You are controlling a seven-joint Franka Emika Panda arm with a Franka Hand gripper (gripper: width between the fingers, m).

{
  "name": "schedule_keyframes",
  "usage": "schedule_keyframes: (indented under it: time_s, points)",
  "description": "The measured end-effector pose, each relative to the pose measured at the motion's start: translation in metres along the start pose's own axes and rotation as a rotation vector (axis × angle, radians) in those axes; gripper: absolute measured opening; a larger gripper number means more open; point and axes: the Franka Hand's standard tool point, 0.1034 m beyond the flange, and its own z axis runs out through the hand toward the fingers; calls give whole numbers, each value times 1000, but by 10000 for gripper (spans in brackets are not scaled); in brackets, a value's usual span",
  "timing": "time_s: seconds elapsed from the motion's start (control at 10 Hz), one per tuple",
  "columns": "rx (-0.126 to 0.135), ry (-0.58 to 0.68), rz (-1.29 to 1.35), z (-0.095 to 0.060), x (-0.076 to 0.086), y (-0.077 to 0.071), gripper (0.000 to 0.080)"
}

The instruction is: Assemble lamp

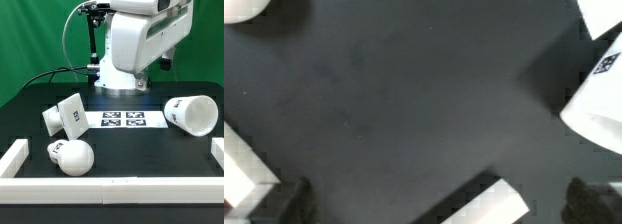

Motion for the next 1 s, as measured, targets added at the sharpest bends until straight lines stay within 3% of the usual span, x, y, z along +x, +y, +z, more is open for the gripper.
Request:
schedule_keyframes:
  time_s: [0.4, 0.5, 0.6, 0.9, 1.0]
  points:
    - [-1, -1, -2, -1, -1, 0, 700]
    - [-8, 2, -37, -4, -13, -1, 700]
    - [-30, 12, -75, -5, -34, -9, 700]
    - [-125, 54, -208, 13, -108, -36, 700]
    - [-146, 74, -204, 15, -117, -38, 700]
